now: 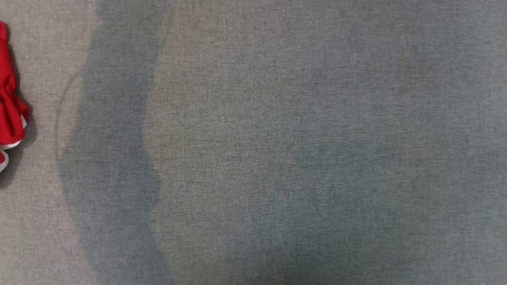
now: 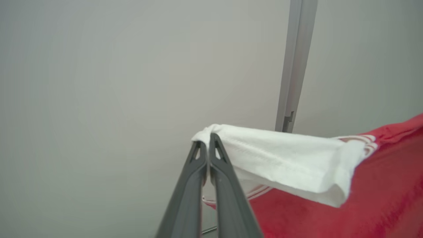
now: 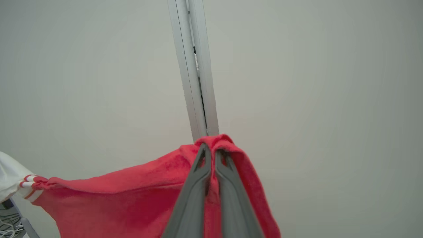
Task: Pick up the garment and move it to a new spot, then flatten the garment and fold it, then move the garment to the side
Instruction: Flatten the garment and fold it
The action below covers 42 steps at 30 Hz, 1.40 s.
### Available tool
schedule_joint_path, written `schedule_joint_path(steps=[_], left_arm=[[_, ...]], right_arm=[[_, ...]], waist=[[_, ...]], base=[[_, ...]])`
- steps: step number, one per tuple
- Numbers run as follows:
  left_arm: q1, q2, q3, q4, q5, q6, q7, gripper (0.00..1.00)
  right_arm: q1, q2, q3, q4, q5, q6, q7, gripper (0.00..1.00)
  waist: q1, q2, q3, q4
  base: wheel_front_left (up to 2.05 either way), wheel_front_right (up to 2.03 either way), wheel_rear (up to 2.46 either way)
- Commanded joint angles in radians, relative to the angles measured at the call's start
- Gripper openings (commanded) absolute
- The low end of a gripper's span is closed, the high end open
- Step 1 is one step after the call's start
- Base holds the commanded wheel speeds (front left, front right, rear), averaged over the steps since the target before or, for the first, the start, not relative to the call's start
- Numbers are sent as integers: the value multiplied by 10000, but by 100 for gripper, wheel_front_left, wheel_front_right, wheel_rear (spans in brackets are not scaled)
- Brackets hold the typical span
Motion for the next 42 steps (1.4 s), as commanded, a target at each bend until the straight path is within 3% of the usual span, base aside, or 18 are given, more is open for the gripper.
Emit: schedule_joint_path(steps=[1,6,11,18,24,32,42], left_arm=[[-444,-56,73,356,99,-30,-301,0],[-1111,-441,45,1434,174,-133,-1138,0],[-1242,-576,-27,2366,13,-432,-1412,0],[-299,-786,-224,3247,-477,-713,-1154,0],[1458,-563,-1353,3317,-571,-768,67,0],[4401,663,-3039,1224,-1944,-765,2210,0],[7237,2446,-3446,-1586,-3861,-754,4597,0]], right_arm=[[-438,-89,192,360,-183,21,-443,0],[-1526,-149,609,1714,-147,19,-1232,0],[-1655,-225,1349,2517,197,19,-1361,0],[-486,-631,2379,2976,1278,12,-1176,0],[1517,-776,3332,2707,2702,12,-442,0],[4176,-1212,4420,1994,4207,12,1113,0],[6652,-1860,5069,943,5121,12,2665,0]], waist=[[0,0,57,89],[0,0,-42,179],[0,0,-111,244],[0,0,-617,464],[0,0,-1752,506],[0,0,-3476,391],[0,0,-5008,252]], base=[[0,0,0],[0,0,0],[0,0,0],[0,0,0],[0,0,0],[0,0,0],[0,0,0]])
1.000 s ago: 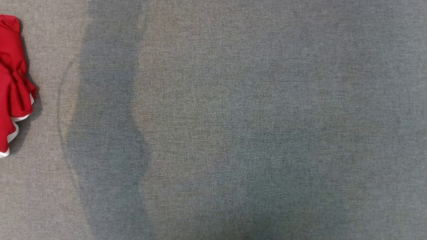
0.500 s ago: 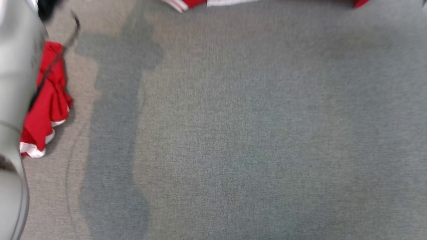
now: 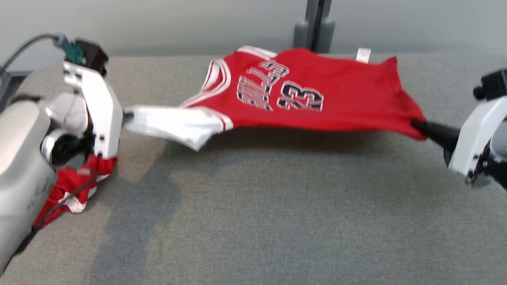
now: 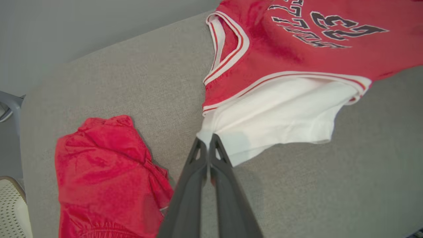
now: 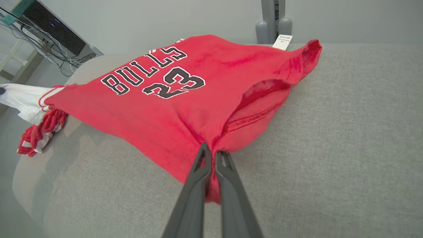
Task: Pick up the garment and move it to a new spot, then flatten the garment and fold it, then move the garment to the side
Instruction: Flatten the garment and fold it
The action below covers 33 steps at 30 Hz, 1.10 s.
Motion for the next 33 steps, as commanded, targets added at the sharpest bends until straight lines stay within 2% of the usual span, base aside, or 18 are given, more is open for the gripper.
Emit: schedule_joint_path(steps=[1,6,11,18,22,25,33], left_arm=[[424,185,16,-285,-271,63,260,0],[2083,1228,-144,-2392,-1431,389,1898,0],[3348,2408,-147,-4589,-2273,1276,2920,0],[4603,3584,-231,-7027,-3120,2395,3794,0],[5131,4029,-353,-8038,-3601,2860,4279,0],[5283,4165,-381,-8514,-3739,3121,4428,0],[4859,4145,-245,-8901,-3830,3390,4741,0]], right_arm=[[357,-139,-13,-68,151,0,120,0],[1632,-522,116,-738,533,0,941,0],[2800,-1153,66,-1593,957,0,1974,0],[4147,-2224,-283,-2537,1144,0,3391,0],[4819,-2707,-652,-2935,1090,0,4075,0],[5190,-2808,-1021,-3148,1087,0,4464,0],[5706,-2458,-2262,-3572,468,0,5176,0]], waist=[[0,-1,-529,-102],[0,-1,-1088,-184],[0,-1,-1358,-257],[0,-1,-1483,-327],[0,-1,-1468,-329],[0,-1,-1391,-308],[0,-1,-1063,-247]], base=[[0,0,0],[0,0,0],[0,0,0],[0,0,0],[0,0,0],[0,0,0],[0,0,0]])
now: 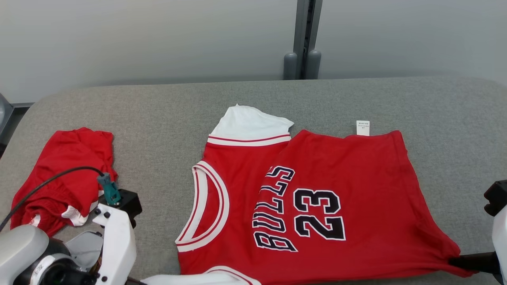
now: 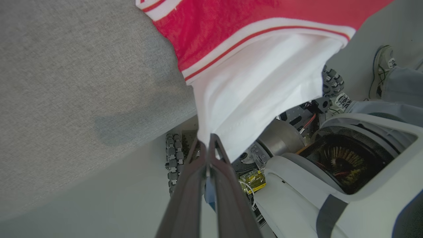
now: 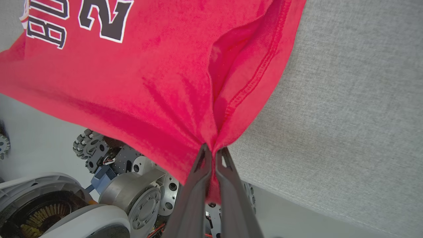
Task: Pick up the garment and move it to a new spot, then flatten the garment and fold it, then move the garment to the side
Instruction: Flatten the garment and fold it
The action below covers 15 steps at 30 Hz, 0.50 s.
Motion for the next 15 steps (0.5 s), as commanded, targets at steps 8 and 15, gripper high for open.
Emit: schedule_joint_path(steps=[8,15], left_arm=[[-1144,-386,155,712,87,-26,633,0],[-2630,-1603,-66,2268,629,-288,1112,0]], right_arm=[[-68,826,-1410,-229,-920,0,959,0],[-355,2299,-3100,-62,-2267,0,2095,0]], waist=[[0,-1,579,-3],[0,-1,1090,-108]], base=[[0,0,0],[0,0,0]])
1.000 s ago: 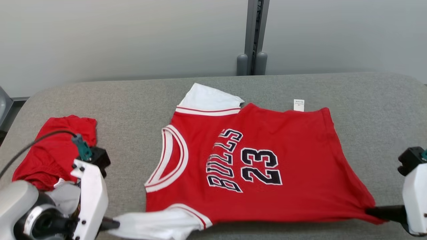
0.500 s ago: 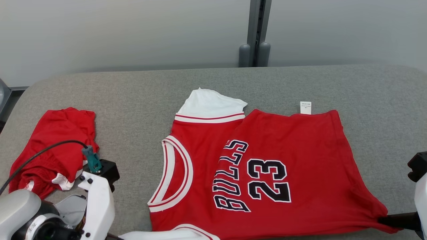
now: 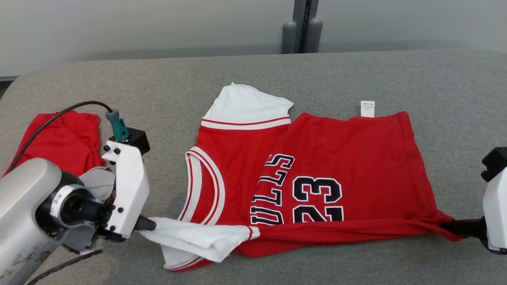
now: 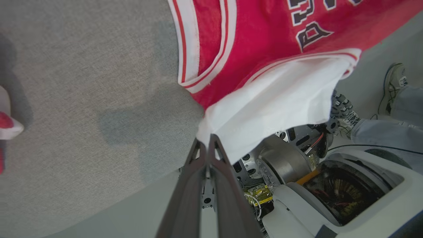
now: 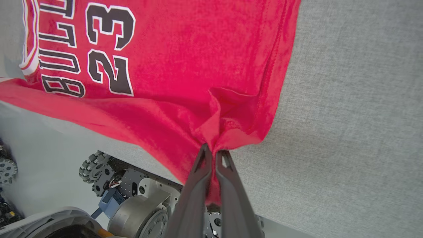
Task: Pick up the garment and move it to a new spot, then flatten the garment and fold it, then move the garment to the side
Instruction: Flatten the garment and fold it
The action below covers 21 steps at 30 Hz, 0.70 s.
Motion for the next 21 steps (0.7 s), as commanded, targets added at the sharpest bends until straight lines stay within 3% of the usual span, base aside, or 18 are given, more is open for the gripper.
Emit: schedule_joint_path(steps=[1,9,21], left_arm=[[-293,-312,-23,370,78,-114,-24,0],[-1013,-1383,-32,2030,364,-521,-412,0],[-1627,-2093,-29,3659,766,-1064,-1056,0]], right_arm=[[-85,263,-345,49,-325,0,220,0],[-480,1792,-1617,-318,-1875,2,1348,0],[-1001,3201,-2733,-505,-3382,2,2045,0]], waist=[[-1,0,141,-53],[-1,0,718,-381],[-1,0,1251,-553]], base=[[0,0,0],[0,0,0],[0,0,0]])
